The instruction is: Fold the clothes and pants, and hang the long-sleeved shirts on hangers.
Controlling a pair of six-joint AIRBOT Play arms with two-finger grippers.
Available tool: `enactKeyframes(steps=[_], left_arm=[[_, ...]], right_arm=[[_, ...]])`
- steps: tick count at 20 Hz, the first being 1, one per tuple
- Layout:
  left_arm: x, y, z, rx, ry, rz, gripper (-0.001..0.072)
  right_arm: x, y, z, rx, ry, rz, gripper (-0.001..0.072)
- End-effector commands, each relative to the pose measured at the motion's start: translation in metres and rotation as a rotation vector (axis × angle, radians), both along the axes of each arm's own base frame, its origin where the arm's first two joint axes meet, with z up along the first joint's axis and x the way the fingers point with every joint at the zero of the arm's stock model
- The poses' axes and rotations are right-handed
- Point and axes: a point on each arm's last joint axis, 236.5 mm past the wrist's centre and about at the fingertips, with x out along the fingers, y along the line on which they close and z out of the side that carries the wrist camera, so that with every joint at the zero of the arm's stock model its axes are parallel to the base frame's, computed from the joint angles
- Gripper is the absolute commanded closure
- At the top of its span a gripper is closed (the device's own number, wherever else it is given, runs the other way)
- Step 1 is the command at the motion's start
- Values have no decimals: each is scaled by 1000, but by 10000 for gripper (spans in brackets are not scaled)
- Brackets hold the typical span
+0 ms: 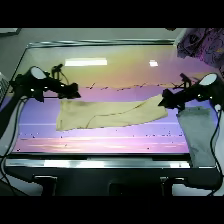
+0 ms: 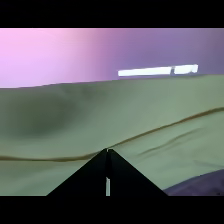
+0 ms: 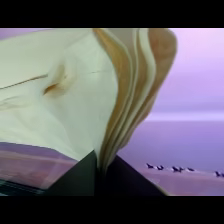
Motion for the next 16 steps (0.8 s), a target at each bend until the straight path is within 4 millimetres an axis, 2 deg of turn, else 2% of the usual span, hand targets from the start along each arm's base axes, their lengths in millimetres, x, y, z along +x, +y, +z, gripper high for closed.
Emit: enactKeyframes(steps=[1, 4, 7, 10, 12, 14, 16], left_arm=[[-18, -116, -10, -184, 34, -45, 692], [-43, -207, -15, -327, 64, -40, 693], [-70, -275, -21, -427, 102, -14, 692], [-90, -323, -26, -492, 135, -1, 693], [-99, -349, -26, -534, 153, -1, 693], [-104, -370, -22, -578, 165, 8, 693], [-109, -384, -20, -609, 182, 6, 693]], right_arm=[[-9, -25, 58, -138, -65, -34, 683], [-16, -39, 94, -217, -117, -36, 683], [-24, -47, 123, -265, -160, -36, 683], [-27, -51, 145, -296, -203, -45, 683], [-30, -52, 156, -298, -211, -60, 683], [-30, -52, 164, -301, -226, -63, 683], [-30, -53, 165, -305, -228, -65, 683]])
